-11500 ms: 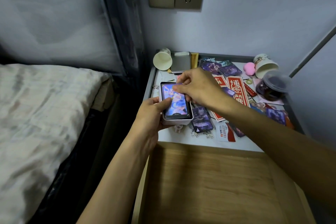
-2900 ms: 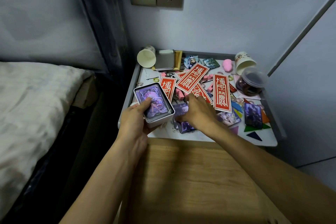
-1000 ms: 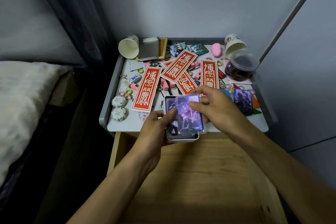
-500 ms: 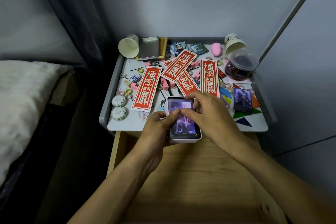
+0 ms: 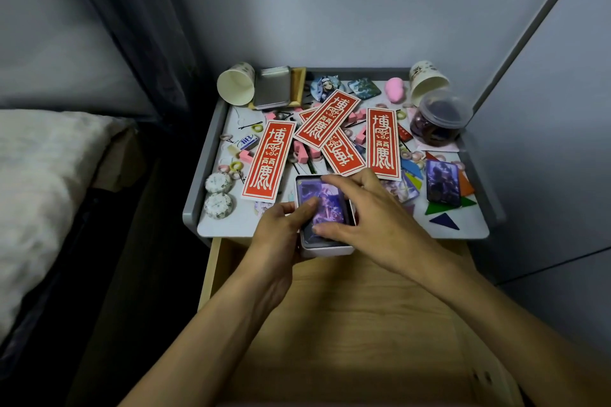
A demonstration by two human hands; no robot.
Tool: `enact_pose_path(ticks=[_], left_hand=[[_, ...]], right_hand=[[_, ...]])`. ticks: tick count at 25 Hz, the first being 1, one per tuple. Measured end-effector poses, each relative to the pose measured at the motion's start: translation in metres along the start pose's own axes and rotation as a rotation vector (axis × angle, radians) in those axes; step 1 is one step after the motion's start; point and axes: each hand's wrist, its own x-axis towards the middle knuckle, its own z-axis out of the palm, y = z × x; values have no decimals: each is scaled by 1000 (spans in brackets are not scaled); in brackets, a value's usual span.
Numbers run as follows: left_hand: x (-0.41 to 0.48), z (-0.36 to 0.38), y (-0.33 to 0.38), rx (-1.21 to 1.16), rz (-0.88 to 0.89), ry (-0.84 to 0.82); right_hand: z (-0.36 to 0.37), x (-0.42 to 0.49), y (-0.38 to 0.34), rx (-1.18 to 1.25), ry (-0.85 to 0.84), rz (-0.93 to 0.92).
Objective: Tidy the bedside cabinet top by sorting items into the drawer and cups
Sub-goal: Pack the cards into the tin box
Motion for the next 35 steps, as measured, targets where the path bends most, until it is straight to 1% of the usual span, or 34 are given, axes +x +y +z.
enact_pose_path(ticks=[2,6,8,9,10,11,12,13,14,16,17,19,23,25,28,30,31,33,35], left_hand=[[0,-1,1,16,-2,-7],[0,-2,0,27,9,-25],[0,0,0,26,15,-29],[1,1,0,23,19,-23],[1,1,0,21,25,-12],[2,2,1,19,28,-2],[2,2,1,15,25,1],[2,1,1,9,19,-1],[2,1,0,5,10,-5],[2,1,-1,8,-5,-13],[2,1,-1,11,-10,-15],[3,2,-2,12,-16,-17],[4,3,-3,24,-18,-22],[4,3,-3,21,-21,-23],[4,4,-2,10,-19,-20],[4,4,-1,9,-19,-20],[4,3,-1,7,-16,-19],[4,3,0,1,-13,-14],[3,3,-1,1,-12,-13]], right_hand=[[-1,2,2,6,-37,4],[1,1,3,-42,-42,-14],[-1,1,3,-23,-53,-34],[-7,2,5,-1,-35,-39],[-15,4,11,22,23,-28],[-25,8,21,23,114,7],[-36,11,35,-29,210,70],[-48,15,52,-142,274,160],[-57,17,70,-280,292,263],[-68,20,100,-473,226,448],[-69,22,111,-513,189,496],[-68,27,123,-531,156,505],[-69,33,124,-503,190,471],[-66,32,120,-468,256,436],[-66,31,112,-275,442,375],[-73,29,110,-122,497,378],[-75,27,110,-16,487,394],[-69,22,105,173,385,427],[-52,19,99,133,241,449]])
